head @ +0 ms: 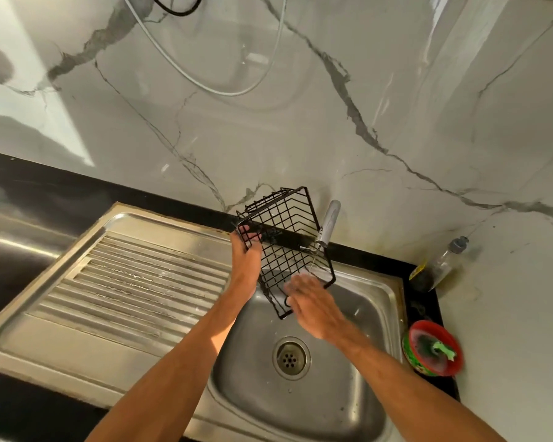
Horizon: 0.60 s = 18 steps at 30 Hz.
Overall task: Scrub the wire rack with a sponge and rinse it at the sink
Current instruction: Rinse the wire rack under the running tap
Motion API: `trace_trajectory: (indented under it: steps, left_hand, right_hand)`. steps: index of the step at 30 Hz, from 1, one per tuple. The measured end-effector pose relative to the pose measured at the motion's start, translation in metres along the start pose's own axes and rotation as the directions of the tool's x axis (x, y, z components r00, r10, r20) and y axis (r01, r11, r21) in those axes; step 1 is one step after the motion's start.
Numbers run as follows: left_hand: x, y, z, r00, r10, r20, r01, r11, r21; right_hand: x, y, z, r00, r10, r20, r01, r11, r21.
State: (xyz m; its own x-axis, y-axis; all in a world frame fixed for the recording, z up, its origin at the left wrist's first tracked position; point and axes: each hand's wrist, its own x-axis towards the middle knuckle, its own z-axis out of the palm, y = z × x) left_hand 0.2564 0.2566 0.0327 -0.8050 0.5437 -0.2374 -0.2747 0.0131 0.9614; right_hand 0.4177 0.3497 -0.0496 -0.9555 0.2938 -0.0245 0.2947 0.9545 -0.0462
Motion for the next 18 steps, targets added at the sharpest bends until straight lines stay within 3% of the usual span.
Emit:
trace_trajectory:
  steps: [2, 5, 6, 10, 11, 14, 18]
  left_hand:
    - [-0.002, -0.001, 0.004, 1.0, -0.007, 0.006, 0.008, 1.0, -0.015]
    - [-0.004, -0.003, 0.003, 0.999, -0.048, -0.02, 0.046, 0.996, -0.072]
    - [-0.004, -0.004, 0.002, 0.997, -0.065, -0.04, 0.062, 0.994, -0.092]
    - [-0.003, -0.006, 0.006, 0.998, -0.049, -0.038, 0.045, 0.994, -0.103]
    - [-0.003, -0.006, 0.006, 0.999, -0.044, -0.027, 0.041, 0.994, -0.1]
    - [-0.004, -0.002, 0.004, 0.997, -0.057, -0.043, 0.051, 0.99, -0.131]
    - [-0.002, -0.001, 0.005, 0.994, -0.08, -0.078, 0.065, 0.982, -0.178]
  right_hand:
    - [-0.008, -0.002, -0.001, 0.999, -0.044, 0.006, 0.044, 0.998, 0.048]
    - [-0.007, 0.014, -0.01, 0.941, 0.305, -0.143, -0.292, 0.95, 0.108]
    - [-0.006, 0.01, -0.012, 0.939, 0.317, -0.135, -0.309, 0.948, 0.074]
    - [-0.012, -0.009, 0.002, 0.999, -0.035, 0.026, 0.034, 0.998, 0.051]
    - [-0.012, -0.006, 0.001, 0.999, -0.045, 0.016, 0.044, 0.998, 0.043]
    - [-0.005, -0.005, -0.008, 0.988, 0.105, -0.115, -0.104, 0.994, 0.016]
    - [-0.005, -0.024, -0.006, 0.996, -0.088, -0.023, 0.091, 0.984, 0.153]
